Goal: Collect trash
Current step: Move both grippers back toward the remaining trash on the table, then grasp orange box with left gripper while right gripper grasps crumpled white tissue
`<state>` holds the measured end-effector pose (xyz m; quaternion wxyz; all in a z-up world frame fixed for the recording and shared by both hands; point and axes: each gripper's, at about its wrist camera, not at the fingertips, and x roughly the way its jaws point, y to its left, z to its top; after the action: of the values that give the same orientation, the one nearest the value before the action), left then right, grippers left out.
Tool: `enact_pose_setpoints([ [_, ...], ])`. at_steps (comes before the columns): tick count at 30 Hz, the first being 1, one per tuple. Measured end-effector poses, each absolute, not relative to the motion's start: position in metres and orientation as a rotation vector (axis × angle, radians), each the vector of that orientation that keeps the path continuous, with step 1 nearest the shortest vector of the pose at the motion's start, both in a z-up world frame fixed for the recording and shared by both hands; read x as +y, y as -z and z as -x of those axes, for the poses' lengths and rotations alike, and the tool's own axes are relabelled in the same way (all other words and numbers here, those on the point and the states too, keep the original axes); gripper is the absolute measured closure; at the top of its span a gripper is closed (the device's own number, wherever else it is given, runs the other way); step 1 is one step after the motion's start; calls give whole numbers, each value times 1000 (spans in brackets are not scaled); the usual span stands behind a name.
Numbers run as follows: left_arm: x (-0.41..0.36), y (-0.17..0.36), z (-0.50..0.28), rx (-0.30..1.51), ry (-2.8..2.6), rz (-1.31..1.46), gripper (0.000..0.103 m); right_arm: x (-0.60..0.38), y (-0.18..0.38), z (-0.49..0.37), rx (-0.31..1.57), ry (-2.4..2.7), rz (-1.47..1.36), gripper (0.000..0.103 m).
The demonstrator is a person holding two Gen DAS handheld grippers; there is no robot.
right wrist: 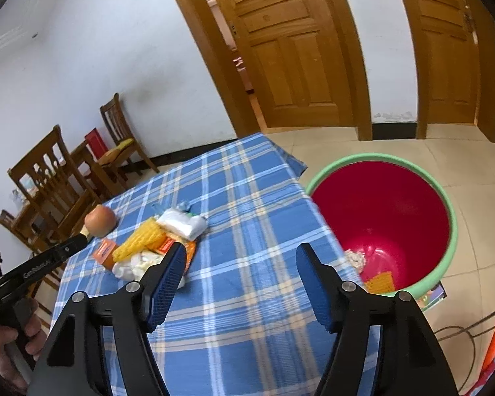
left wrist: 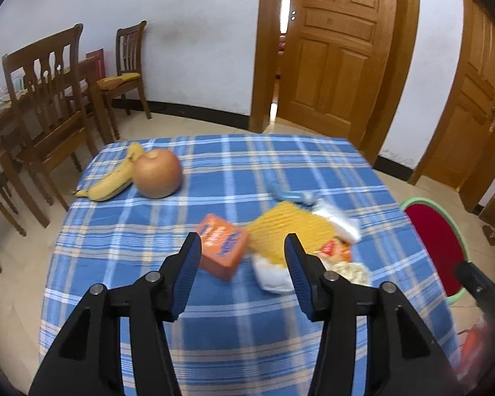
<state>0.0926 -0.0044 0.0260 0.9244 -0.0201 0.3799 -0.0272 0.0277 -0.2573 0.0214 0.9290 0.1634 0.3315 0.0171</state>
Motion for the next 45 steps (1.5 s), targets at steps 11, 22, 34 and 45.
enact_pose_setpoints([
  [11,22,10,-113,857,36,37,38,-220,-8,-45,746,-71,-282,33],
  [22,29,28,-130,891,94,44,34,-192,7,-67,809,-102,-258,33],
  [34,25,38,-141,897,127,37,34,-166,24,-90,855,-142,-226,33],
  [45,24,44,-143,902,146,35,45,-159,40,-98,898,-178,-226,62],
])
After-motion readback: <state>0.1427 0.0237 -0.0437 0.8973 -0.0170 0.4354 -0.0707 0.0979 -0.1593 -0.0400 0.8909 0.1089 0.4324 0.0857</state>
